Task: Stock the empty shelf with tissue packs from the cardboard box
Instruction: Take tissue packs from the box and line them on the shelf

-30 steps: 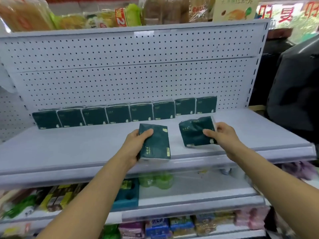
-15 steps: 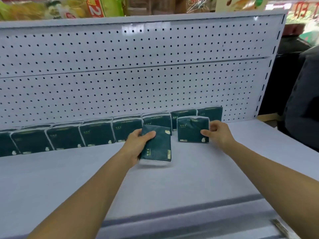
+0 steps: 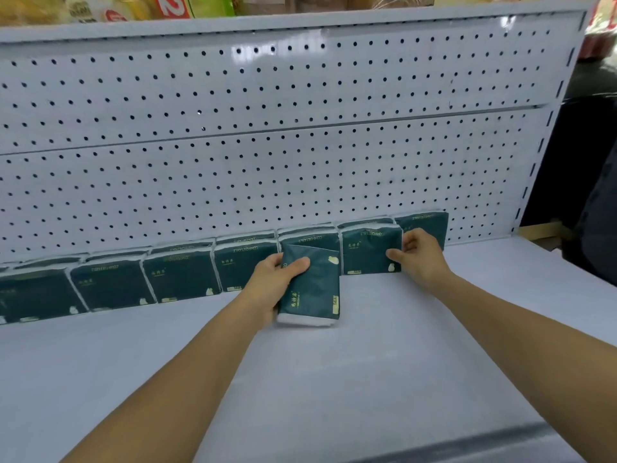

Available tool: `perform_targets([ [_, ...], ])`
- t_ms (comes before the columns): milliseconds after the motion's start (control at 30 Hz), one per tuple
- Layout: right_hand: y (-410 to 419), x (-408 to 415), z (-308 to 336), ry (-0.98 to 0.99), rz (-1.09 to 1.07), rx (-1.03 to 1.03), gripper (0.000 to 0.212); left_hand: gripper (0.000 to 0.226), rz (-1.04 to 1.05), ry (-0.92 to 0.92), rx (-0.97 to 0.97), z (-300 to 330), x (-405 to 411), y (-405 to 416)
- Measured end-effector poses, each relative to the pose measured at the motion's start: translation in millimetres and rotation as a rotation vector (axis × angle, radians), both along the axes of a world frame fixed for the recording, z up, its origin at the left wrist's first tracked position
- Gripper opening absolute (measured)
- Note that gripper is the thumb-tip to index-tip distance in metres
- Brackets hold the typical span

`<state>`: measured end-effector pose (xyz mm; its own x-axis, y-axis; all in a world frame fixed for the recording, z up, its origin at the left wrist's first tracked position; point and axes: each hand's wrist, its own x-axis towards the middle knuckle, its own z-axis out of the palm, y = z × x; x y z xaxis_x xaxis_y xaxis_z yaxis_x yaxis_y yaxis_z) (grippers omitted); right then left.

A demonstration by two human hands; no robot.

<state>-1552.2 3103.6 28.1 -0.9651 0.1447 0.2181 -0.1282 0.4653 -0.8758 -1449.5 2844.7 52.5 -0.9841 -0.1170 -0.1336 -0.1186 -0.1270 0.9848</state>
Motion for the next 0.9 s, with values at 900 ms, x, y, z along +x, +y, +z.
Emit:
perform_targets([
  [900,132.3,20.0,8.4,-0.067,0.006,-0.158,0.024,0.062,-0.043,0.737,-1.693,10.0,-70.3,93.7],
])
